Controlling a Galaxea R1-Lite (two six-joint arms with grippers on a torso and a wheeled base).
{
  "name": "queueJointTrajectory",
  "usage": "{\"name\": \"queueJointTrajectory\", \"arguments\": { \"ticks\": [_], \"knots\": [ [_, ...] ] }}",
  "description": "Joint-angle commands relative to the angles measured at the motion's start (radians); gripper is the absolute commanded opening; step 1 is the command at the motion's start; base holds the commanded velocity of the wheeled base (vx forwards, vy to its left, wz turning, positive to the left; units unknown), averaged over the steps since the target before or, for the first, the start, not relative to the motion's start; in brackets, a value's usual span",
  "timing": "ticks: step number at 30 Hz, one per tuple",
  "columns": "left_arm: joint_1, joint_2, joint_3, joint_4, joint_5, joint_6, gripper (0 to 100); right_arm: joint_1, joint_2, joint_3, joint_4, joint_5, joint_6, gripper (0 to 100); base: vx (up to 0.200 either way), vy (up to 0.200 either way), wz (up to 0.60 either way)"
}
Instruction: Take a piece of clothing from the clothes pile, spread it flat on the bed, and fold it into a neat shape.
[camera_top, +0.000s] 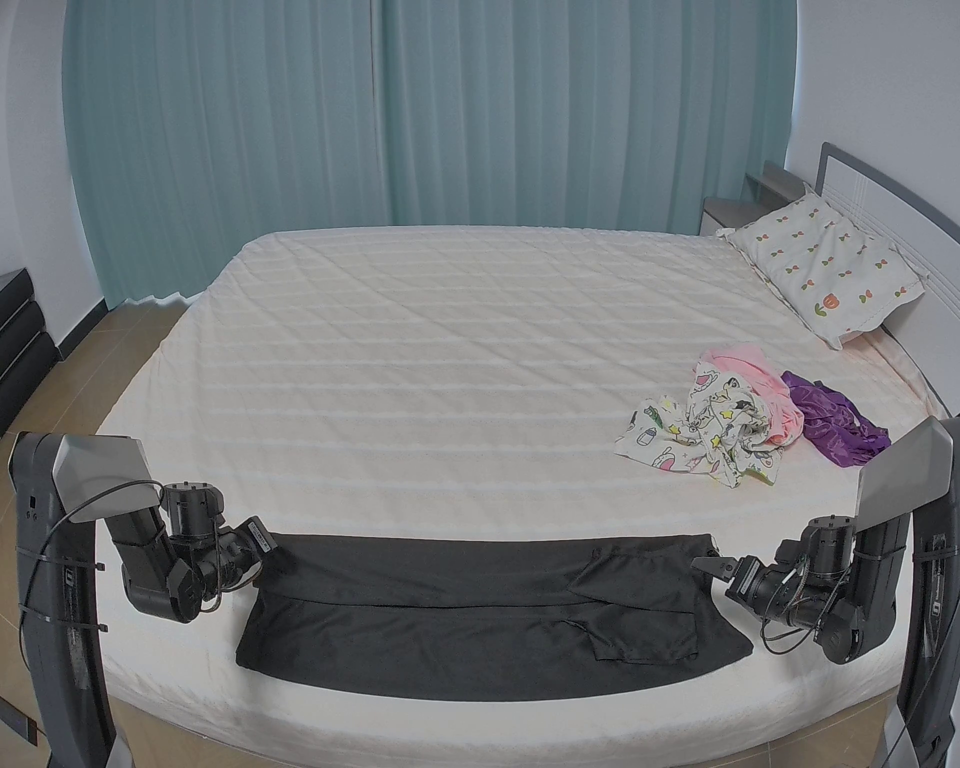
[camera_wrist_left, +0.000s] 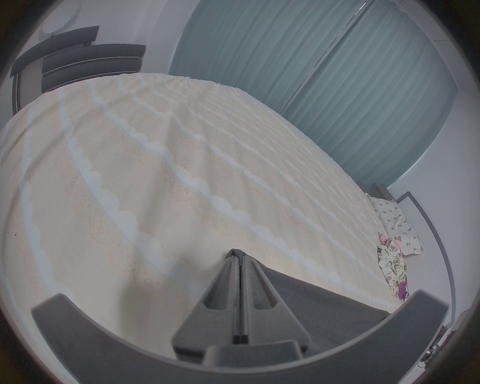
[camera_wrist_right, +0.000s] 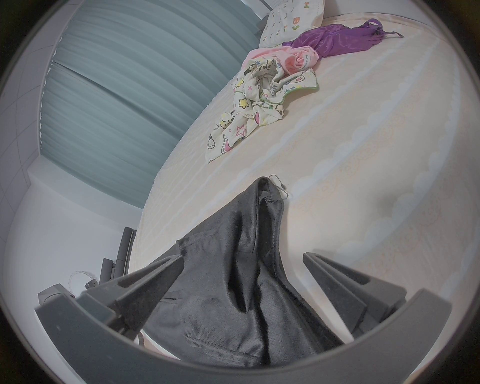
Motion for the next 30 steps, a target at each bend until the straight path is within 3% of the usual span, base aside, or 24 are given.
{"name": "queueJointTrajectory", "arguments": {
  "ticks": [1, 2, 9, 18, 22, 27, 28, 30],
  "knots": [
    [-0.002, 0.014, -0.008, 0.001, -0.001, 0.001, 0, 0.000, 0.002, 0.000, -0.010, 0.001, 0.000, 100, 0.000, 0.000, 0.00],
    [-0.003, 0.014, -0.008, 0.001, -0.001, 0.001, 100, 0.000, 0.002, 0.000, -0.010, 0.001, 0.000, 100, 0.000, 0.000, 0.00],
    [0.006, -0.005, 0.009, 0.001, -0.001, -0.002, 100, -0.003, -0.006, 0.003, -0.010, 0.001, 0.003, 100, 0.000, 0.000, 0.00],
    [0.026, -0.166, 0.133, 0.001, -0.035, 0.009, 100, -0.017, -0.009, 0.008, -0.010, 0.001, 0.003, 100, 0.000, 0.000, 0.00],
    [0.028, -0.210, 0.213, 0.002, -0.162, 0.068, 100, -0.021, -0.014, 0.017, -0.012, -0.001, 0.001, 100, 0.000, 0.000, 0.00],
    [0.026, -0.203, 0.247, 0.002, -0.182, 0.145, 100, -0.023, -0.021, 0.025, -0.010, 0.001, 0.003, 100, 0.000, 0.000, 0.00],
    [0.021, -0.189, 0.251, 0.002, -0.184, 0.199, 100, -0.023, -0.026, 0.031, -0.012, 0.001, 0.001, 100, 0.000, 0.000, 0.00],
    [0.021, -0.189, 0.251, 0.002, -0.184, 0.199, 100, -0.023, -0.026, 0.031, -0.012, 0.001, 0.001, 100, 0.000, 0.000, 0.00]
  ]
}}
